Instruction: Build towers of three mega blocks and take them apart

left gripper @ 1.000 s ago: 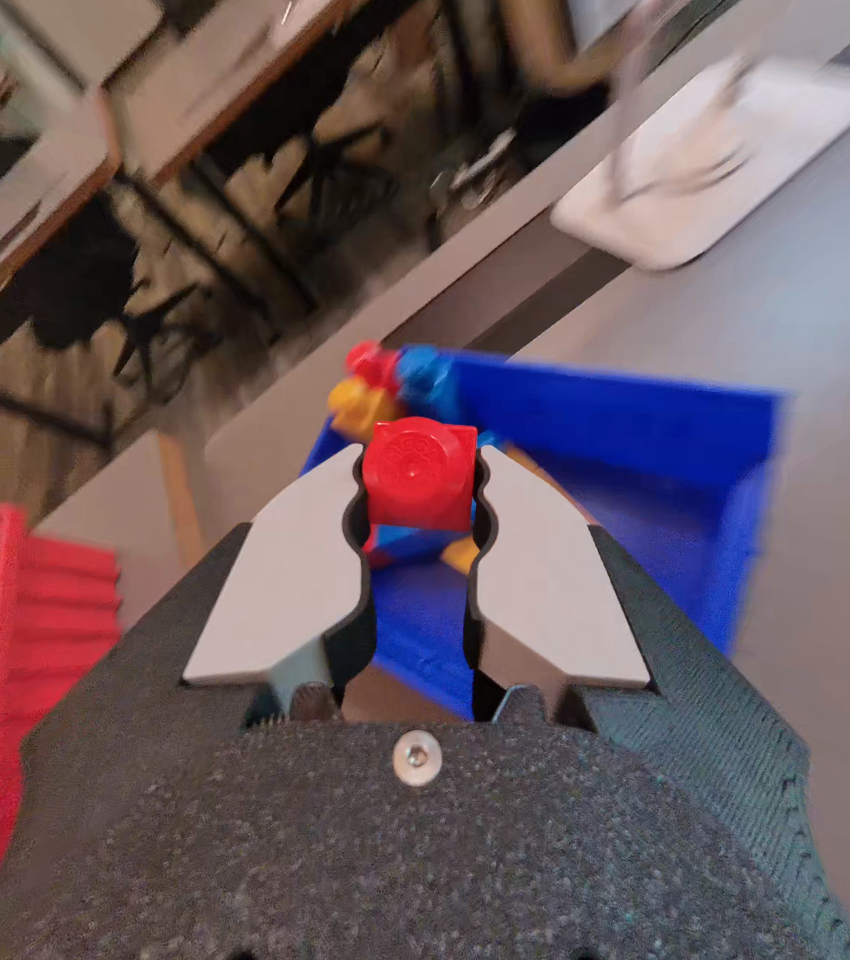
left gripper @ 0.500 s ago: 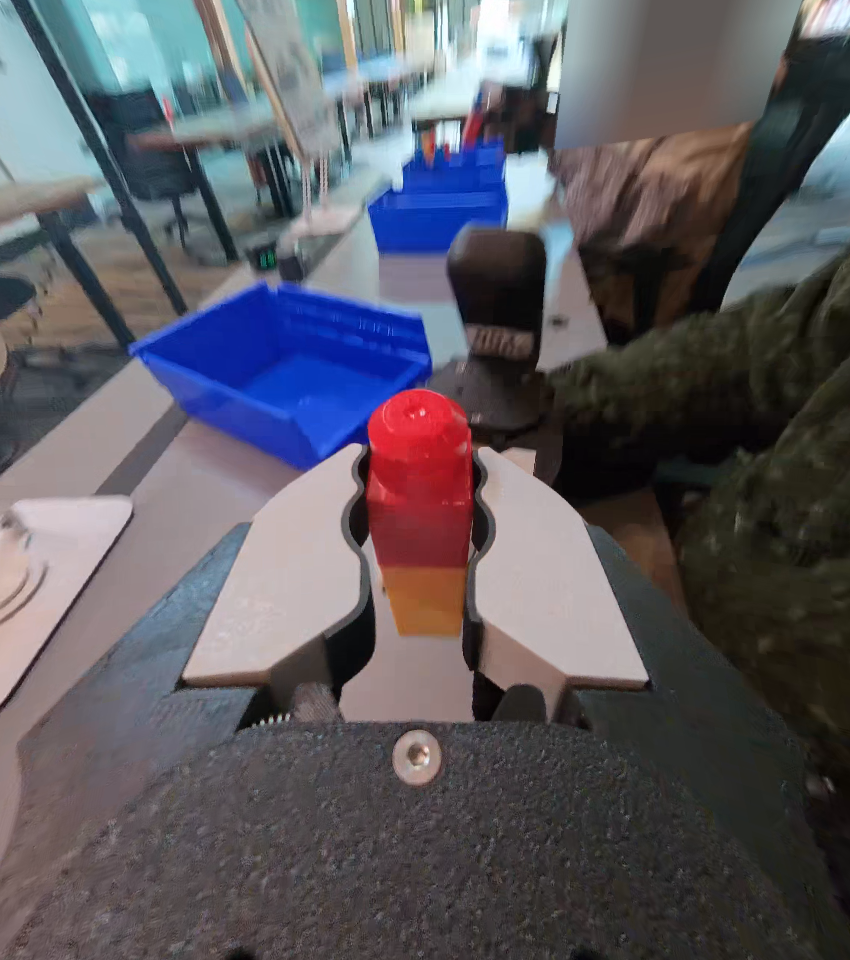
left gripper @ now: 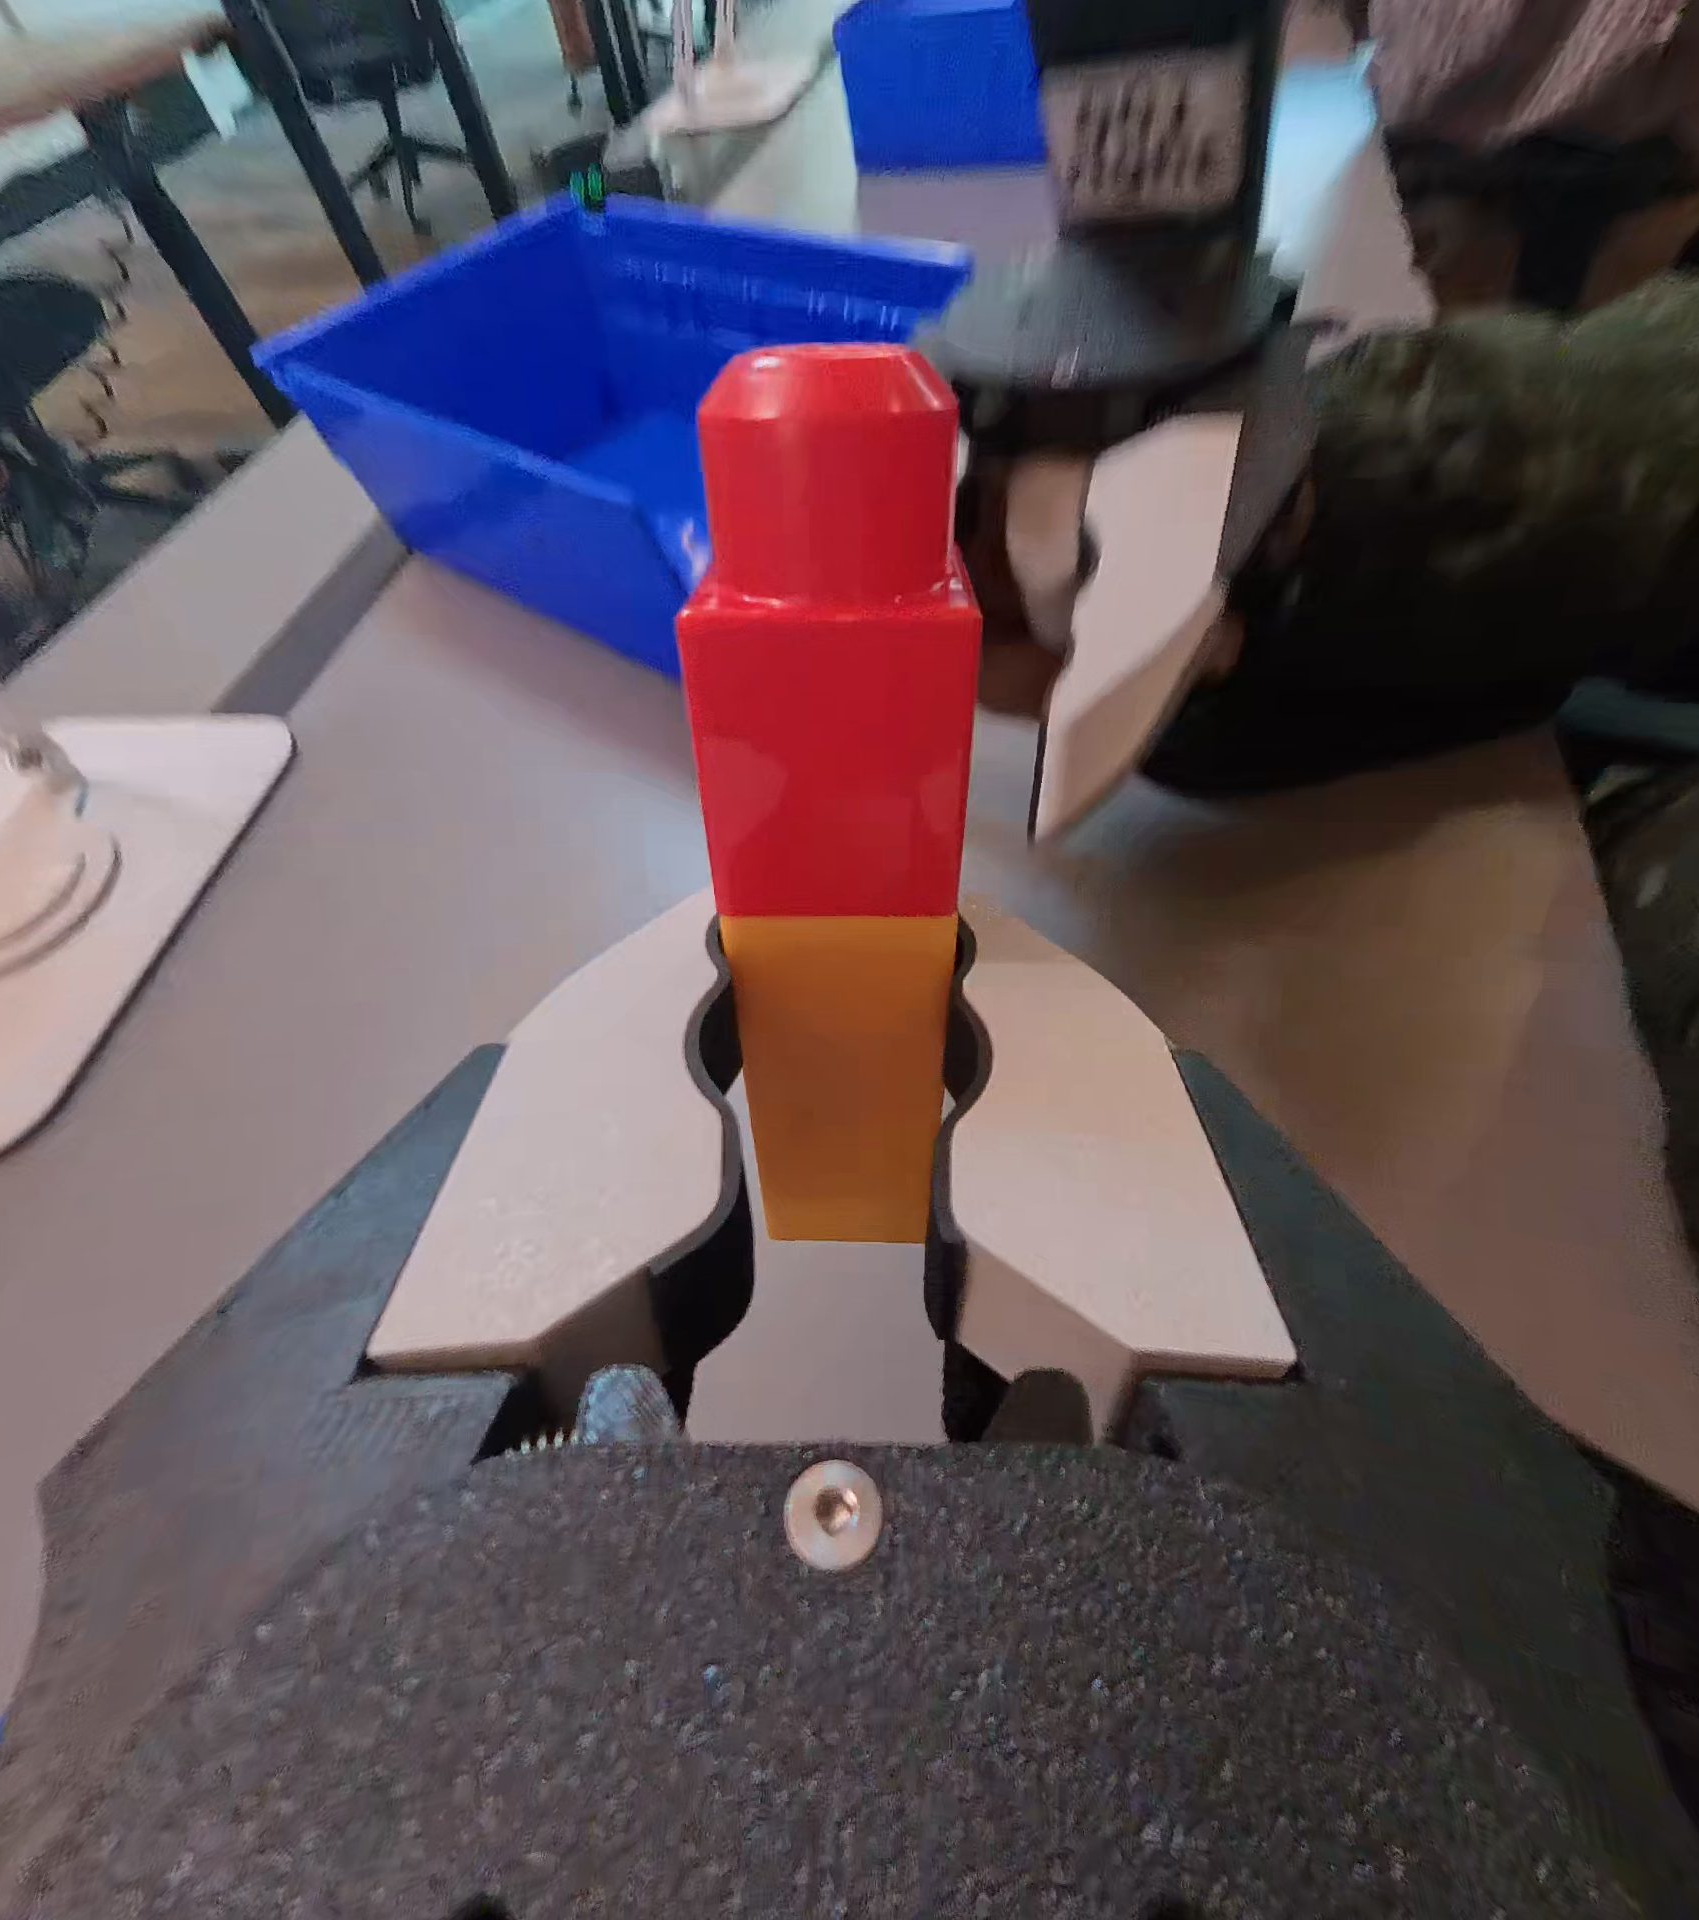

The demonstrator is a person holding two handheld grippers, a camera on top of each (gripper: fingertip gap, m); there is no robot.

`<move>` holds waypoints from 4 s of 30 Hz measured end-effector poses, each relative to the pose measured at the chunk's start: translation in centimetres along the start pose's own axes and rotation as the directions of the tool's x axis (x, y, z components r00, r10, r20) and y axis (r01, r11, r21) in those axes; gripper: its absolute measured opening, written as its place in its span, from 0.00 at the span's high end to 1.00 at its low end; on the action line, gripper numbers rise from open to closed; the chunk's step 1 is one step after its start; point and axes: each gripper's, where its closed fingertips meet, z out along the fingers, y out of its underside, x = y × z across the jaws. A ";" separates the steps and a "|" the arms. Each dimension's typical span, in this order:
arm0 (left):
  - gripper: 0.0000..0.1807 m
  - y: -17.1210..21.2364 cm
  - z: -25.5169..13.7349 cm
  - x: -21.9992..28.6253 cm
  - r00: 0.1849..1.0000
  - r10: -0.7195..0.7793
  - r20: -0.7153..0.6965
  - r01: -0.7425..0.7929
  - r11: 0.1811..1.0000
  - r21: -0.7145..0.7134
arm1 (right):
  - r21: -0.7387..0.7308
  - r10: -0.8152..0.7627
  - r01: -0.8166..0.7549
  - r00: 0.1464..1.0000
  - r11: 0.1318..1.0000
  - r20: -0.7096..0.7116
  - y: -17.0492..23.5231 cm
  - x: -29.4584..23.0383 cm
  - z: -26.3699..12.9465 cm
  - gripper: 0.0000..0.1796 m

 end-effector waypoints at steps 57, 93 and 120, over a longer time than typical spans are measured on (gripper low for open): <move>0.80 2.8 2.7 3.9 0.982 0.007 -0.187 -0.006 1.000 0.009 | -0.063 -0.033 0.043 0.988 0.997 0.150 -0.5 -2.4 -2.0 0.84; 0.80 2.2 3.7 3.6 0.995 0.004 -0.096 0.007 0.994 0.106 | -0.383 -0.132 0.168 0.984 0.908 0.120 1.9 -1.2 -1.3 0.70; 0.81 3.7 4.3 1.2 0.999 -0.031 0.015 0.030 0.998 0.063 | -0.644 -0.048 -0.329 0.868 0.691 -0.494 9.2 18.1 -17.6 0.74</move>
